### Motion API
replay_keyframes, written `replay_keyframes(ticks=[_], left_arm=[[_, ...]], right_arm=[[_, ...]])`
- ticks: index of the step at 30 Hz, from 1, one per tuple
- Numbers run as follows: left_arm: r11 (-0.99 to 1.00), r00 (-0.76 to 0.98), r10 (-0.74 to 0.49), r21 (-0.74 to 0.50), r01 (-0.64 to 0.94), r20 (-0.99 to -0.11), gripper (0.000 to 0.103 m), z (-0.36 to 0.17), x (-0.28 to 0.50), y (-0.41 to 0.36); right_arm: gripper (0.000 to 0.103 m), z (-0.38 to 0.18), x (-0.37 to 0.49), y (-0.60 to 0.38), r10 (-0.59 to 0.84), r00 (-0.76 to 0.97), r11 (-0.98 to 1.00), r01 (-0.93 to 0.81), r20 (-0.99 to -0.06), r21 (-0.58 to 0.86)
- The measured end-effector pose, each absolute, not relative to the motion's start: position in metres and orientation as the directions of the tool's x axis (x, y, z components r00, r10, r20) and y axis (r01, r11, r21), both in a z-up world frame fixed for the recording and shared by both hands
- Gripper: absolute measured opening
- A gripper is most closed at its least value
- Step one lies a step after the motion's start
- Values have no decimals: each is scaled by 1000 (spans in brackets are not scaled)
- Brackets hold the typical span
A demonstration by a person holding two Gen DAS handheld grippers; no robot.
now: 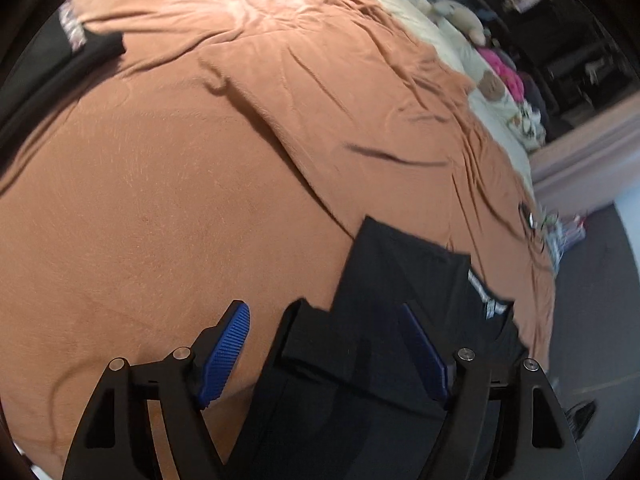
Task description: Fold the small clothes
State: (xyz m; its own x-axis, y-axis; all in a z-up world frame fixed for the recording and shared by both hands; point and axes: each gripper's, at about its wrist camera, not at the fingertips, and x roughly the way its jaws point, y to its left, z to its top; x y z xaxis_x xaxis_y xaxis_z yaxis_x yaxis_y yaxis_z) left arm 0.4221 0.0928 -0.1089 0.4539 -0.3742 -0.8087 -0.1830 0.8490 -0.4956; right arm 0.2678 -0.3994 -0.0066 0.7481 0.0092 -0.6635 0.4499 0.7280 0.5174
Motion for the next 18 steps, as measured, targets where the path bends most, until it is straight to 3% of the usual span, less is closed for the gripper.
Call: replay_keyframes(ticks=[15, 18], left_arm=[[989, 324, -138, -114, 91, -936, 78, -122, 401, 44], [990, 310, -79, -38, 137, -947, 78, -129, 402, 35]], right_arm=[[72, -13, 260, -342, -111, 535, 922, 370, -837, 114], [72, -21, 265, -341, -118, 504, 920, 381, -856, 97]])
